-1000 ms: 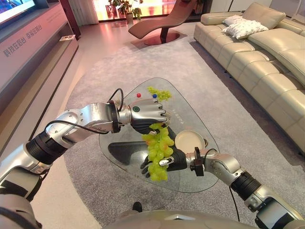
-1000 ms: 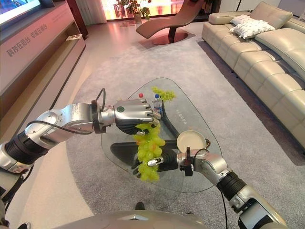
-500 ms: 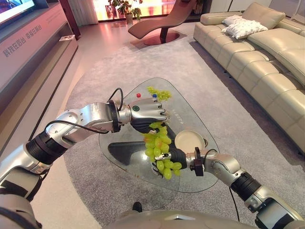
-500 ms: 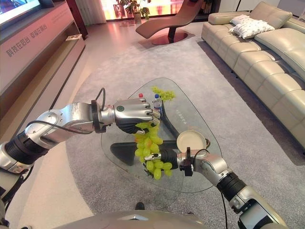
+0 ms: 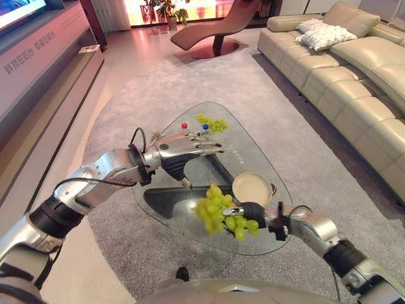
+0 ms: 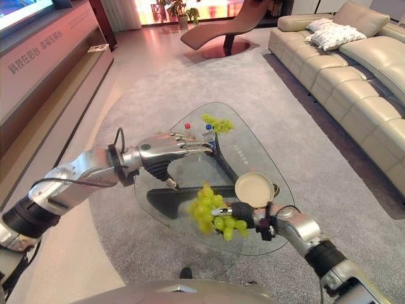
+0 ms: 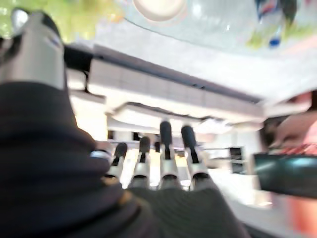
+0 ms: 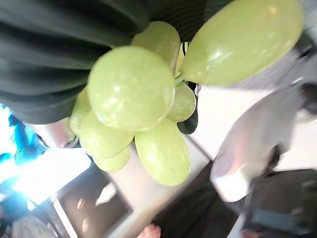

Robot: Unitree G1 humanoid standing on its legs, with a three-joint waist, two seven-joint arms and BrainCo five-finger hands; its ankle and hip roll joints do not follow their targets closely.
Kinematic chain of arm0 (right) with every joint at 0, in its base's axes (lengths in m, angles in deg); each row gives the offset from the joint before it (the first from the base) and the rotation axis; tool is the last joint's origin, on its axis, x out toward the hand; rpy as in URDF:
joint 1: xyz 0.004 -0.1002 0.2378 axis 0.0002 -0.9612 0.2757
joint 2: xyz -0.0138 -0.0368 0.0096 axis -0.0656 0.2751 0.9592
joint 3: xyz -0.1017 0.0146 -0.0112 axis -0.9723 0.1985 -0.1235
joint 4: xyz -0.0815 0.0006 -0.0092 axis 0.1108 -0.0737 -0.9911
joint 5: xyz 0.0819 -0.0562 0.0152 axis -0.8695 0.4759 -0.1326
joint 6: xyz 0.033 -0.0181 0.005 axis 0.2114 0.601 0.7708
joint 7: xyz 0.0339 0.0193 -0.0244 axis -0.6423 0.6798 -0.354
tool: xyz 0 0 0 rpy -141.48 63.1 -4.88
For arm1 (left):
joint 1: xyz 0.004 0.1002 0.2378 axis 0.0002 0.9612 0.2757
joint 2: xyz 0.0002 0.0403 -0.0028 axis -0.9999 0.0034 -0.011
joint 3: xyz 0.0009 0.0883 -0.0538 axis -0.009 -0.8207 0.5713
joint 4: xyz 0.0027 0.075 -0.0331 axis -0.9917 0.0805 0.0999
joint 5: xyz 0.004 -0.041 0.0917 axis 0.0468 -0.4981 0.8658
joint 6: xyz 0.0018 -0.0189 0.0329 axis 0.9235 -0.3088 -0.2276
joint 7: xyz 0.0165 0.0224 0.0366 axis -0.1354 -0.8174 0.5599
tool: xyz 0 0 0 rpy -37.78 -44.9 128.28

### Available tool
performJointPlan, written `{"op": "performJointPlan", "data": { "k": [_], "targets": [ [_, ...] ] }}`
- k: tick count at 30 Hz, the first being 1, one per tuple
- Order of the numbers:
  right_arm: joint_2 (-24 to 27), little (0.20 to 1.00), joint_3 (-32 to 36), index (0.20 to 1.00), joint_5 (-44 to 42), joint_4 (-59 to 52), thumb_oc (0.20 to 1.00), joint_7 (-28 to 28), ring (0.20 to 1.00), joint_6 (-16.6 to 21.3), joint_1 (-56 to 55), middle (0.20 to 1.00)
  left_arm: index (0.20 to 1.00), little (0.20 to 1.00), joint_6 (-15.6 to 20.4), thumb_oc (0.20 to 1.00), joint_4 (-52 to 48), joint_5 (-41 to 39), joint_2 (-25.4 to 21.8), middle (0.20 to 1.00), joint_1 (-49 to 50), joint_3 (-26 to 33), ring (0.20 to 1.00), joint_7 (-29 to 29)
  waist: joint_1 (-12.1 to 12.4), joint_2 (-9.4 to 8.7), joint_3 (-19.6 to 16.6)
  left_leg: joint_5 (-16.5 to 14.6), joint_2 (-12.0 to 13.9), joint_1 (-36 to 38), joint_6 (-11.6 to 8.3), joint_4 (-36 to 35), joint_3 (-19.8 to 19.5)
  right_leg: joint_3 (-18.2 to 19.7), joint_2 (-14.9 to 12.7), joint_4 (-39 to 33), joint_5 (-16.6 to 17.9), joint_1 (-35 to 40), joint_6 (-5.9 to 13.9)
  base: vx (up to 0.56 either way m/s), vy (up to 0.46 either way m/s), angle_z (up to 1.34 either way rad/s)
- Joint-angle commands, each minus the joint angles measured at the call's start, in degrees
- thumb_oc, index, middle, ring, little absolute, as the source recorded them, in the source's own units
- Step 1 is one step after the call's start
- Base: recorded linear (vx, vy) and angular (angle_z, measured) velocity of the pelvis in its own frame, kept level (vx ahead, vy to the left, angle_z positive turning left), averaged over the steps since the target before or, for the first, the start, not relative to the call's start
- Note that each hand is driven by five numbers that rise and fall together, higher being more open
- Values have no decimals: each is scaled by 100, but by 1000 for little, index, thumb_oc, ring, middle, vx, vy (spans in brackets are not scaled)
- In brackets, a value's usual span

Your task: Pick up fruits into the plate

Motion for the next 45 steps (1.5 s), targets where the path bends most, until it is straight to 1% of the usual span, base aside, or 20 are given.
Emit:
{"op": "performJointPlan", "data": {
  "k": [1, 4, 6, 7, 8, 10, 11, 13, 15, 17, 18, 19, 21, 23, 26, 28, 34, 36, 42, 45],
  "targets": [
    [-16, 200, 567, 200, -26, -268, 200, 158, 200, 692, 226, 200, 1000, 1000, -426, 1000, 482, -692, 66, 1000, -10, 572, 1000, 415, 127, -409, 302, -718, -117, 525, -5, 41, 318, -8, -11, 36, 3, 144, 47, 39, -31, -6],
    [221, 200, 902, 200, 127, -217, 200, 127, 200, 846, 31, 200, 1000, 1000, -502, 1000, 847, -994, 167, 1000, 433, 781, 1000, 508, 139, -447, 361, -713, -102, 522, -9, 41, 310, -1, 6, 36, 12, 137, 46, 44, -39, -3],
    [471, 200, 1183, 200, 224, -100, 200, -17, 200, 972, -67, 200, 1000, 1000, -656, 1000, 1366, -1278, 219, 1000, 812, 923, 1000, 635, 156, -490, 450, -697, -74, 502, -20, 41, 313, 6, 32, 36, 27, 115, 36, 35, -59, -2],
    [484, 200, 1191, 200, 217, -96, 200, -37, 200, 978, -71, 200, 1000, 1000, -661, 1000, 1389, -1300, 219, 1000, 828, 929, 1000, 638, 157, -490, 454, -697, -72, 500, -21, 41, 312, 6, 35, 36, 27, 114, 35, -4, -69, 0],
    [583, 200, 1283, 200, 304, -11, 200, -203, 200, 1041, -71, 200, 1000, 1000, -854, 1000, 1643, -1573, 238, 1000, 972, 990, 1000, 606, 181, -510, 518, -686, -56, 469, -27, 41, 304, 11, 50, 57, 24, 74, 31, -28, -81, 1],
    [696, 200, 1385, 200, 359, 196, 200, -488, 200, 1188, -53, 200, 1000, 1000, -990, 1000, 2149, -1921, 284, 1000, 1226, 1038, 1000, 582, 237, -553, 638, -659, -33, 381, -26, 41, 277, 34, 80, 89, 26, -17, 18, -62, -123, 1],
    [721, 200, 1397, 200, 441, 265, 200, -635, 200, 1234, -25, 200, 1000, 1000, -1016, 1000, 2327, -1987, 288, 1000, 1305, 1047, 1000, 551, 255, -578, 685, -652, -23, 343, -27, 41, 270, 44, 97, 102, 26, -60, 13, -91, -146, 0],
    [817, 200, 1382, 200, 639, 506, 200, -1037, 200, 1420, 100, 200, 1000, 1000, -1215, 1000, 2766, -2094, 263, 1000, 1478, 1023, 1000, 506, 307, -635, 842, -620, 14, 227, -27, 41, 249, 64, 144, 135, 50, -183, 0, -130, -171, 1],
    [914, 200, 1334, 200, 676, 723, 200, -1330, 200, 1420, 313, 200, 1000, 1000, -1365, 1000, 3118, -2348, 279, 1000, 1623, 1032, 1000, 454, 359, -677, 1023, -588, 41, 120, -20, 41, 221, 87, 186, 170, 70, -299, -11, -160, -172, 9],
    [965, 200, 1321, 200, 761, 939, 200, -1480, 200, 1462, 483, 200, 1000, 1000, -1319, 1000, 3453, -2481, 348, 1000, 1694, 1062, 1000, 369, 388, -695, 1160, -567, 59, 38, -10, 41, 198, 106, 220, 207, 68, -388, -30, -128, -133, 12],
    [1007, 200, 1292, 200, 894, 1157, 200, -1632, 200, 1478, 668, 200, 1000, 1000, -1263, 1000, 3717, -2345, 415, 1000, 1716, 1028, 1000, 397, 411, -699, 1267, -553, 58, -23, 7, 41, 155, 136, 257, 240, 65, -462, -54, -159, -112, 16],
    [1146, 200, 1146, 200, 947, 1509, 200, -1808, 200, 1506, 1080, 200, 1000, 1000, -1229, 1000, 3950, -2378, 441, 1000, 1654, 906, 1000, 479, 442, -688, 1402, -525, 65, -122, 12, 42, 114, 150, 284, 301, 60, -579, -76, -210, -115, 20],
    [1376, 200, 990, 200, 1155, 2017, 200, -2034, 200, 1466, 1734, 200, 1000, 1000, -1238, 1000, 4304, -2519, 557, 1000, 1496, 786, 1000, 642, 493, -632, 1592, -490, 74, -264, 24, 47, 56, 139, 320, 388, 50, -741, -110, -202, -70, 16],
    [1467, 200, 858, 200, 1356, 2445, 200, -2177, 200, 1555, 2163, 200, 1000, 1000, -1260, 1000, 4533, -2606, 674, 1000, 1351, 699, 1000, 747, 523, -576, 1711, -468, 72, -372, 30, 51, -1, 131, 342, 438, 46, -854, -128, -166, -60, 10],
    [1575, 200, 719, 200, 1592, 2825, 200, -2455, 200, 1497, 2730, 200, 1000, 1000, -1242, 1000, 4799, -2675, 841, 1000, 1182, 587, 1000, 915, 561, -492, 1915, -441, 47, -546, 37, 62, -95, 96, 358, 491, 44, -1020, -157, -180, -65, 12],
    [1709, 200, 565, 200, 1906, 3302, 200, -2724, 200, 1441, 3415, 200, 1000, 1000, -1217, 1000, 5081, -2753, 1054, 1000, 1013, 425, 1000, 1071, 572, -338, 2126, -376, -5, -753, 36, 58, -184, 58, 345, 524, 59, -1228, -181, -221, 0, 1],
    [1806, 200, 259, 200, 2434, 3886, 200, -3243, 200, 1325, 4502, 200, 1000, 1000, -1205, 1000, 5421, -3045, 1465, 1000, 808, 173, 1000, 1175, 535, 60, 2436, -225, -144, -1113, 43, 75, -312, -3, 292, 636, 28, -1608, -226, -132, 66, 10],
    [1810, 200, 104, 200, 2588, 4043, 200, -3437, 200, 1314, 4859, 200, 1000, 1000, -1109, 1000, 5494, -3049, 1592, 1000, 803, 26, 1000, 1266, 500, 196, 2473, -151, -181, -1346, 39, 84, -320, -18, 267, 709, 23, -1866, -237, -124, 72, -1],
    [1633, 200, -220, 200, 2877, 4198, 200, -3879, 200, 1108, 5495, 200, 1000, 1000, -1079, 1000, 5375, -3153, 1763, 1000, 695, -254, 1000, 1424, 481, 415, 2473, -12, -269, -1877, 33, 108, -272, 2, 226, 972, -41, -2482, -272, -80, 54, -5],
    [1589, 200, -319, 200, 2904, 4216, 200, -3910, 200, 945, 5724, 200, 1000, 1000, -1082, 1000, 5190, -3254, 1728, 1000, 639, -342, 1000, 1437, 502, 512, 2473, 44, -310, -2071, 43, 126, -261, -1, 195, 1103, -68, -2726, -277, -46, 31, -10]
  ]
}}
